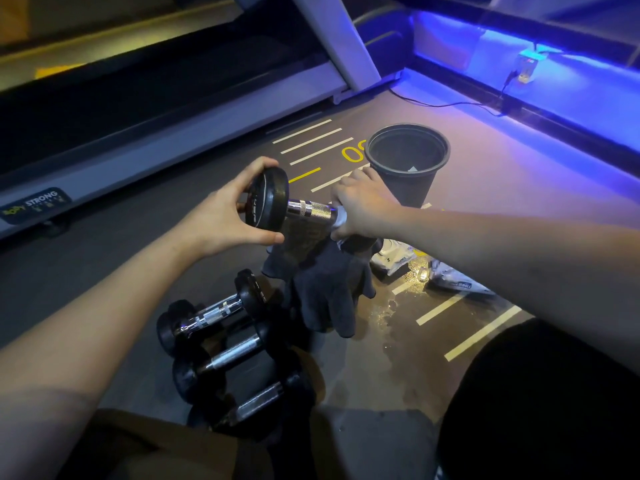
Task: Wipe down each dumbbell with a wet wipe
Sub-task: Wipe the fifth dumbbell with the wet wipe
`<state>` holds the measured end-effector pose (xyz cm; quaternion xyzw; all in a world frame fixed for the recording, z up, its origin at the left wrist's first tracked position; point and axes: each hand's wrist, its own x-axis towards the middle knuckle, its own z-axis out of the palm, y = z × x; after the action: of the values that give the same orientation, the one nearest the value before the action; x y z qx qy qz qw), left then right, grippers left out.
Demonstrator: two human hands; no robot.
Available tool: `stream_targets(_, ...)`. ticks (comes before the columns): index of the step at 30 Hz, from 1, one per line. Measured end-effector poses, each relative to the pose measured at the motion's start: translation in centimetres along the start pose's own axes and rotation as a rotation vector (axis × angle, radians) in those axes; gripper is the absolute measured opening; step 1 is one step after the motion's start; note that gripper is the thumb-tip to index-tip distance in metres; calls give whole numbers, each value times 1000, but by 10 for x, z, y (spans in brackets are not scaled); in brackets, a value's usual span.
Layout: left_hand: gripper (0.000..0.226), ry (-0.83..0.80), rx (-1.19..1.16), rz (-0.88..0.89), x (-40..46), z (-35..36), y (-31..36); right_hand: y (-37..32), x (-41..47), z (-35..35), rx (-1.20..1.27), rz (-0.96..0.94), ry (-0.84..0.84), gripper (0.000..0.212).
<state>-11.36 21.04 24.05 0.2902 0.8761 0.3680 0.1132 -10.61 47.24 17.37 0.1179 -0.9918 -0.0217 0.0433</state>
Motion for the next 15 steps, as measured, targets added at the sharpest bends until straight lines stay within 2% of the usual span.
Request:
stream_targets(6, 94, -3, 5, -4, -2, -1, -3, 7, 6, -8, 272, 28, -191, 56)
stream_targets(9, 95, -4, 10, -8, -2, 0, -1, 8, 4, -16, 344, 40, -262, 56)
stream_targets(13, 95, -1, 14, 0, -1, 0, 3, 7, 2, -9, 348, 37, -163, 53)
stream_targets(15, 94, -3, 15, 1, -2, 0, 2, 5, 1, -5, 345, 35, -108, 58)
